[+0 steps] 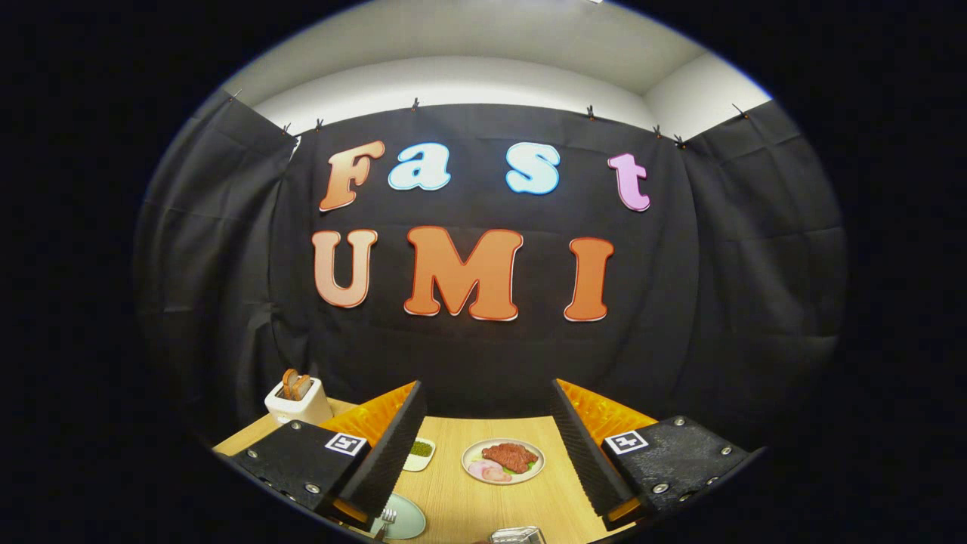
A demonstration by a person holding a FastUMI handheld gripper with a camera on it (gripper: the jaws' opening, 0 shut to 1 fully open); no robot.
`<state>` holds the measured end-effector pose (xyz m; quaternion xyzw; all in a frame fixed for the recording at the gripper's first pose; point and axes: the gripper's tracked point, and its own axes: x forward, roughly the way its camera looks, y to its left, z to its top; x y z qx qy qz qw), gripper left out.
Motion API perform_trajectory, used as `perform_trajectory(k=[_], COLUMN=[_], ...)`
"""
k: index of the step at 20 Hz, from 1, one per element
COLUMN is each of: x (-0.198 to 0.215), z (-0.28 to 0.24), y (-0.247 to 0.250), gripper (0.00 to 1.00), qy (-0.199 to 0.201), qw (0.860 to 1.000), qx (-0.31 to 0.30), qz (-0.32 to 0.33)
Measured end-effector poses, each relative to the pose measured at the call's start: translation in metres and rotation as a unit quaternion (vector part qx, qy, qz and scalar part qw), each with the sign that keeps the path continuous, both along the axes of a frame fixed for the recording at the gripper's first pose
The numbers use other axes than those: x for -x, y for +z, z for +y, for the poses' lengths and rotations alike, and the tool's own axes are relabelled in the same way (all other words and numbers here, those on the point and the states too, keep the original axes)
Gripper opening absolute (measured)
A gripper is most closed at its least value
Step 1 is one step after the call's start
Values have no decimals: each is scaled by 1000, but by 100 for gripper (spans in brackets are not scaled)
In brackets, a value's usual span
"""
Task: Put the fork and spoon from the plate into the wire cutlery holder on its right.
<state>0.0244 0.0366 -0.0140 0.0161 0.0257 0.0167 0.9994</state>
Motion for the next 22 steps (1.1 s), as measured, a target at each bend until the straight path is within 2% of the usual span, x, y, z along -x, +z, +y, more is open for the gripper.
perform_trajectory(k=[5,9,14,20,22], x=[0,-1,18,35,45], z=[41,78,113,134,133], y=[-46,-106,-181,-241,-264], gripper=[99,99,99,99,99], qy=[35,64,92,110,108], qw=[997,987,955,920,903], qx=[-17,3,-3,23,37], qz=[70,146,282,376,414])
